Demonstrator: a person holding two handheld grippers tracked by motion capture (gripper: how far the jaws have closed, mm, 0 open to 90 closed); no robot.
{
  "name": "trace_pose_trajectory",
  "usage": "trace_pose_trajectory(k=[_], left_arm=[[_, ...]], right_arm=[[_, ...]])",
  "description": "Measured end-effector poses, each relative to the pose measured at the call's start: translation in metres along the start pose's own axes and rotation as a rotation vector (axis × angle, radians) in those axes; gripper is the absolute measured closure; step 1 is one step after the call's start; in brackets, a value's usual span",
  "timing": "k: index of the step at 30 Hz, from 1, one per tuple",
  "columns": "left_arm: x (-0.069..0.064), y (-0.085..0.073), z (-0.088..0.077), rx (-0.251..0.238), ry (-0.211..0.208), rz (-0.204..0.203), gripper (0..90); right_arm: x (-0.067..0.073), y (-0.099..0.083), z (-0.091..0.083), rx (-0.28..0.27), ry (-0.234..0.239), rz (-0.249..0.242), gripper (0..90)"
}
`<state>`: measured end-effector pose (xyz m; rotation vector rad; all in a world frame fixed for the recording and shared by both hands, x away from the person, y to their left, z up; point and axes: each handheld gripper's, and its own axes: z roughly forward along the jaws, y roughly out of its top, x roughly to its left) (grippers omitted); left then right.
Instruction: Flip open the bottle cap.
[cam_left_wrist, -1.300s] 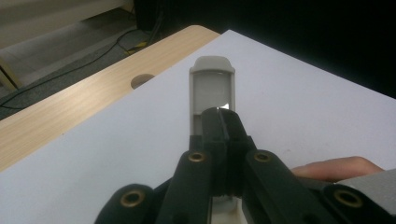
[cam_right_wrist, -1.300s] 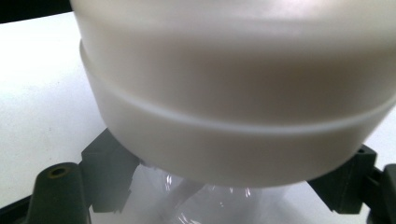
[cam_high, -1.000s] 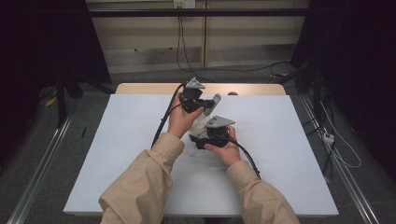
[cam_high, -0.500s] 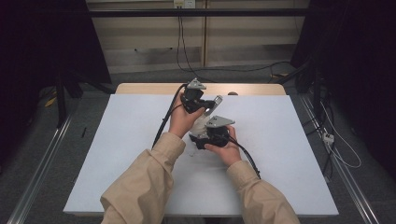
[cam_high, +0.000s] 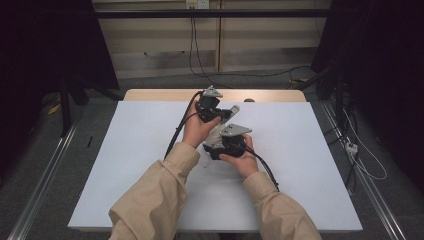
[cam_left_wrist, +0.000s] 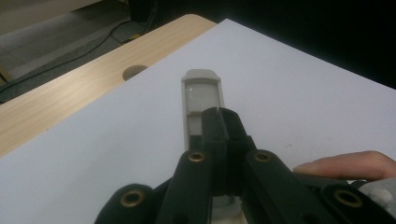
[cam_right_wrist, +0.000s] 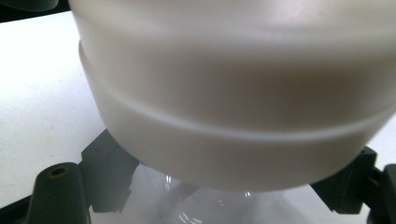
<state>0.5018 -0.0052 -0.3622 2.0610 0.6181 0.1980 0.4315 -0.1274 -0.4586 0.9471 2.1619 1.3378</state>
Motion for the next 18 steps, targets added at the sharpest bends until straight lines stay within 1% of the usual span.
trace_pose_trajectory(k=[2, 5, 7, 9, 10, 12, 15, 16, 17, 18], left_arm=[[-0.001, 0.000, 0.000, -0.007, 0.001, 0.000, 90.0], [-0.001, -0.001, -0.001, 0.000, 0.003, 0.001, 90.0], [-0.001, -0.001, -0.003, 0.001, 0.000, 0.004, 90.0], [0.000, -0.001, -0.006, -0.004, -0.008, -0.009, 90.0], [0.000, 0.000, -0.008, -0.016, -0.007, -0.014, 90.0], [-0.001, 0.001, -0.012, -0.016, 0.001, -0.018, 85.8], [-0.001, 0.002, -0.019, -0.014, -0.002, -0.011, 80.7], [-0.002, 0.001, -0.021, -0.012, -0.002, -0.011, 78.3], [-0.002, 0.000, -0.024, -0.017, -0.006, -0.020, 76.7], [-0.002, -0.001, -0.026, -0.020, -0.006, -0.018, 73.6]], right_arm=[[0.000, 0.000, 0.000, 0.001, 0.000, -0.002, 18.9], [0.001, 0.000, 0.000, -0.002, -0.005, 0.002, 18.8], [0.001, 0.000, 0.000, -0.004, -0.008, 0.016, 18.8], [0.000, 0.000, 0.000, -0.007, -0.011, 0.025, 18.6], [0.000, 0.000, -0.001, -0.007, -0.011, 0.033, 18.6], [0.000, 0.000, -0.001, -0.008, -0.014, 0.050, 17.9], [-0.001, -0.001, -0.001, -0.004, -0.017, 0.070, 13.8], [-0.001, -0.001, -0.001, -0.001, -0.021, 0.069, 12.4], [-0.001, -0.001, -0.001, 0.002, -0.023, 0.070, 12.3], [0.000, -0.001, -0.002, 0.006, -0.023, 0.072, 12.2]])
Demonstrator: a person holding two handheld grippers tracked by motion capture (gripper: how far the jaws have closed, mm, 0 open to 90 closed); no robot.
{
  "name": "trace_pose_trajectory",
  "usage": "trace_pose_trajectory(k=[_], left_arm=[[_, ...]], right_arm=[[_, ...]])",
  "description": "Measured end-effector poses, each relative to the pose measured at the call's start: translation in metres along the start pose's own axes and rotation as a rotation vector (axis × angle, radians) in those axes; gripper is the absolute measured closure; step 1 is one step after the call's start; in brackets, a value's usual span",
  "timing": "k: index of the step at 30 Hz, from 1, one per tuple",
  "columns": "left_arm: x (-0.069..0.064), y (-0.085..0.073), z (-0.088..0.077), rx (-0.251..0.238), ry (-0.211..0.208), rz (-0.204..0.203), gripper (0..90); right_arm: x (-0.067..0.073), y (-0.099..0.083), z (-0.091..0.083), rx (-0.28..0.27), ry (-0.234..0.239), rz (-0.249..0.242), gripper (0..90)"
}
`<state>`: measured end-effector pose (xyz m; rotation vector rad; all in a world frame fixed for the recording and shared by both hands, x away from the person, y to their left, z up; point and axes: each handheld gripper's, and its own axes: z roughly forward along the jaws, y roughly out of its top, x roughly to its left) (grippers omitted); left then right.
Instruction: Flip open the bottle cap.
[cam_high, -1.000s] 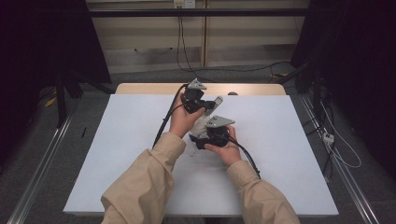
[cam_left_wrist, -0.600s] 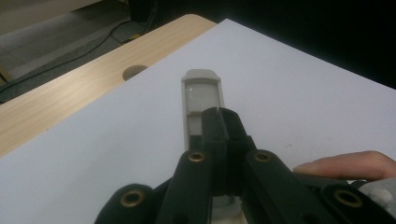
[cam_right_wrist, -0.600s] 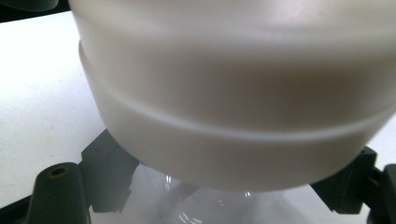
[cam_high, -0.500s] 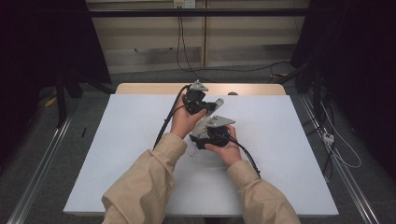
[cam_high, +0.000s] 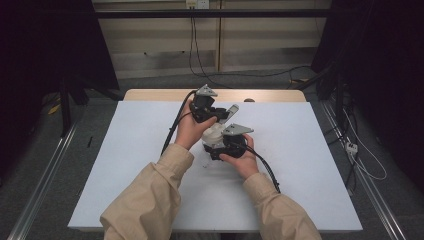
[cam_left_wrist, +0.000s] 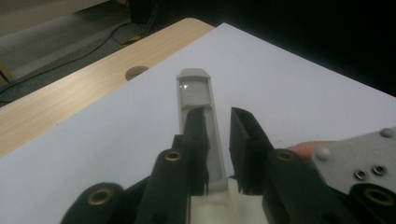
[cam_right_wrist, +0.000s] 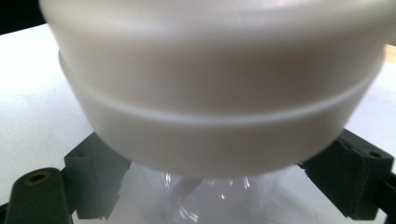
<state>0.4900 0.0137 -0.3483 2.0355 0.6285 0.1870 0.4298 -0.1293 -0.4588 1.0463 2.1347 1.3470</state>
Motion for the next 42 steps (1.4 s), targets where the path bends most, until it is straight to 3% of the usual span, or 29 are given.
trace_pose_trajectory(k=[5, 13, 19, 33, 42], left_arm=[[0.001, -0.007, -0.012, 0.000, -0.027, -0.016, 61.1], [0.000, -0.024, -0.039, -0.031, -0.025, -0.021, 41.8], [-0.003, -0.039, -0.058, -0.026, -0.020, 0.000, 35.2], [-0.003, -0.086, -0.084, -0.026, -0.042, -0.039, 22.5], [-0.004, -0.112, -0.099, -0.020, -0.026, -0.031, 19.4]], right_arm=[[0.000, 0.002, -0.007, 0.001, -0.013, 0.010, 8.7], [-0.002, 0.000, -0.026, 0.007, -0.021, 0.028, 8.9], [0.000, -0.005, -0.043, 0.012, -0.016, 0.038, 9.6], [0.010, -0.024, -0.082, 0.027, -0.034, 0.017, 8.1], [0.009, -0.034, -0.100, 0.033, -0.035, 0.020, 7.6]])
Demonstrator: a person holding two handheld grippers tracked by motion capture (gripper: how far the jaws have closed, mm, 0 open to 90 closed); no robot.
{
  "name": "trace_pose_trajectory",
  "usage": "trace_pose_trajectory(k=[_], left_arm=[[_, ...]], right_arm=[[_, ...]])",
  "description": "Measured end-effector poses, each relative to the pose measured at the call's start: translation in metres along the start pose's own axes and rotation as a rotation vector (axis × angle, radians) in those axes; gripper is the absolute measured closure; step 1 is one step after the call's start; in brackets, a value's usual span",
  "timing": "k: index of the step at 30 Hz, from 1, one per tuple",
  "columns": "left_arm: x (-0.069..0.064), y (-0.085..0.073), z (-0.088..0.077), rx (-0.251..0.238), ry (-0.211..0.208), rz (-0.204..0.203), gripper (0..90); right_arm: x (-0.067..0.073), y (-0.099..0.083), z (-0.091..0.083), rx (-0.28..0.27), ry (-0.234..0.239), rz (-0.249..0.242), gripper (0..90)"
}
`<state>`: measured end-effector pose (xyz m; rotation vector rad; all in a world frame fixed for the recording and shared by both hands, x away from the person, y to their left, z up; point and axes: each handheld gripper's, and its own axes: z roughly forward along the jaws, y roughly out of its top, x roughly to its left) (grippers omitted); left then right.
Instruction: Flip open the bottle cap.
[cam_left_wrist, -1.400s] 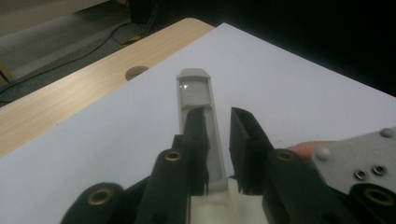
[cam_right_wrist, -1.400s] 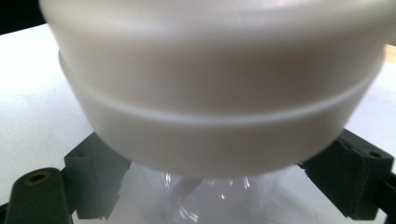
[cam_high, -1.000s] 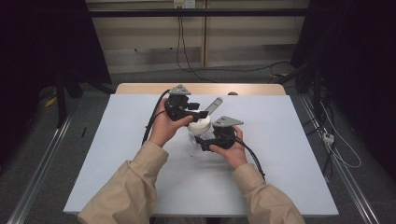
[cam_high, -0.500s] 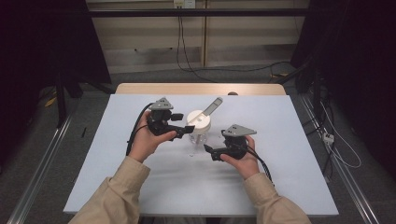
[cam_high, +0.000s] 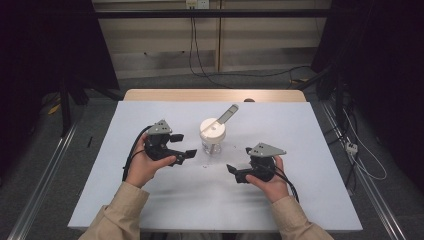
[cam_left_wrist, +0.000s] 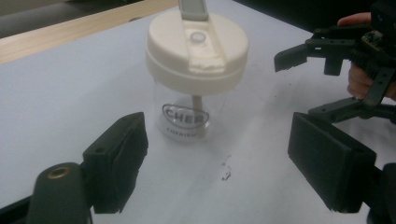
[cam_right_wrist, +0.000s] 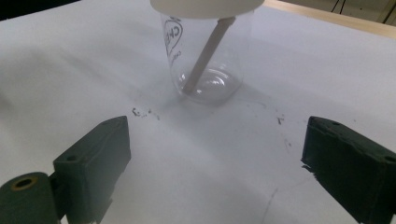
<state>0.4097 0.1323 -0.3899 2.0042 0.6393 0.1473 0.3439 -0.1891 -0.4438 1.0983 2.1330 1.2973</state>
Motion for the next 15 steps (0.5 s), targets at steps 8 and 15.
trace_pose_trajectory(k=[8, 15], left_arm=[[0.002, -0.031, -0.015, 0.018, 0.023, -0.018, 17.3], [0.003, -0.058, -0.031, 0.021, 0.049, -0.015, 16.3]], right_arm=[[-0.005, -0.011, -0.017, -0.010, -0.005, 0.013, 8.1], [-0.006, -0.016, -0.031, -0.002, -0.024, -0.031, 8.1]])
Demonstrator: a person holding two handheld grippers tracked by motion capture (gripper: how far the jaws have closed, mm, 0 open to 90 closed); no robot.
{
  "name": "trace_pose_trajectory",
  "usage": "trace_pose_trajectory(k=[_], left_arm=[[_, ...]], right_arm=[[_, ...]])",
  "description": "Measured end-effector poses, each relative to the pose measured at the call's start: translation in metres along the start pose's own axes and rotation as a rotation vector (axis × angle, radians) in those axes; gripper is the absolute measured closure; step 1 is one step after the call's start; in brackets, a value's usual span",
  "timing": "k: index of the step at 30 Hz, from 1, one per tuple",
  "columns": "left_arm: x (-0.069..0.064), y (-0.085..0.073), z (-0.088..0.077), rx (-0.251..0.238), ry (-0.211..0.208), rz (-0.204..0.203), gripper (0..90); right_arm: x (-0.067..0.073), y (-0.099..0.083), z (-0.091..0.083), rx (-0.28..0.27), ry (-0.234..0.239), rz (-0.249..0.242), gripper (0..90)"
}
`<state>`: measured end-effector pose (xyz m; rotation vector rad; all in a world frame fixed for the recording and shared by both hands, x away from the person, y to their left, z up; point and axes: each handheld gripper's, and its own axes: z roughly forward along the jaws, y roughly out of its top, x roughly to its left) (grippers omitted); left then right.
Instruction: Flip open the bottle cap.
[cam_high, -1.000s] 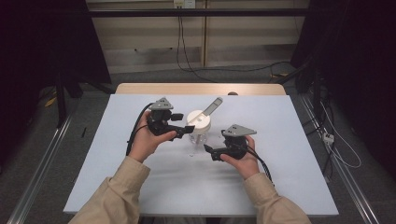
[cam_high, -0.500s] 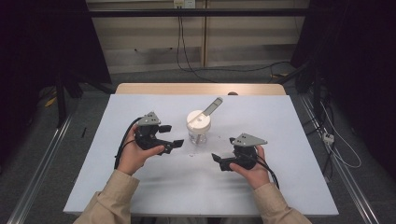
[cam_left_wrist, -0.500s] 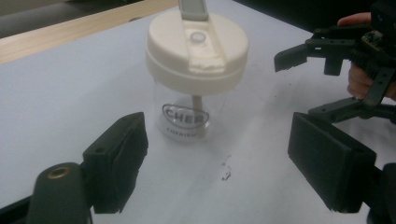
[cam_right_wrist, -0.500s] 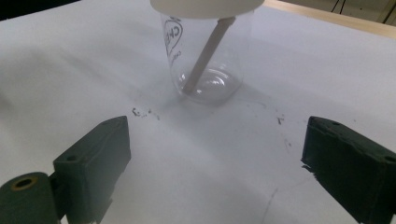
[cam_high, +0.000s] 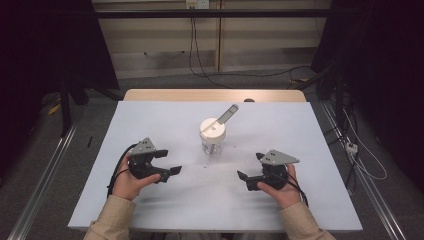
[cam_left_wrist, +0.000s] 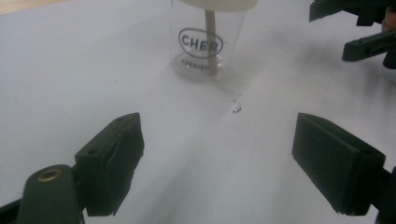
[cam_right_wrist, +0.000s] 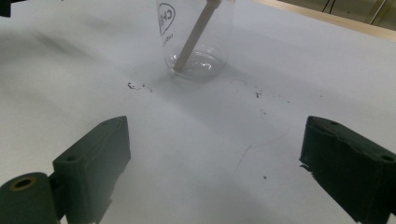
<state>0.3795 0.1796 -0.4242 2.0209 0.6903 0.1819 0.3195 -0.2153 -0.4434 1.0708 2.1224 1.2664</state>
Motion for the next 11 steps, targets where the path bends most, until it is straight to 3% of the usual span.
trace_pose_trajectory(k=[5, 8, 11], left_arm=[[0.003, -0.017, -0.012, -0.001, 0.016, -0.017, 14.9], [0.003, -0.021, -0.013, 0.011, 0.025, -0.011, 14.3], [0.003, -0.023, -0.014, -0.008, 0.022, -0.022, 13.4]], right_arm=[[-0.006, -0.005, -0.016, -0.022, -0.010, 0.027, 8.1], [-0.009, -0.009, -0.022, -0.026, -0.016, 0.042, 8.1], [-0.010, -0.010, -0.024, -0.024, -0.021, 0.041, 8.1]])
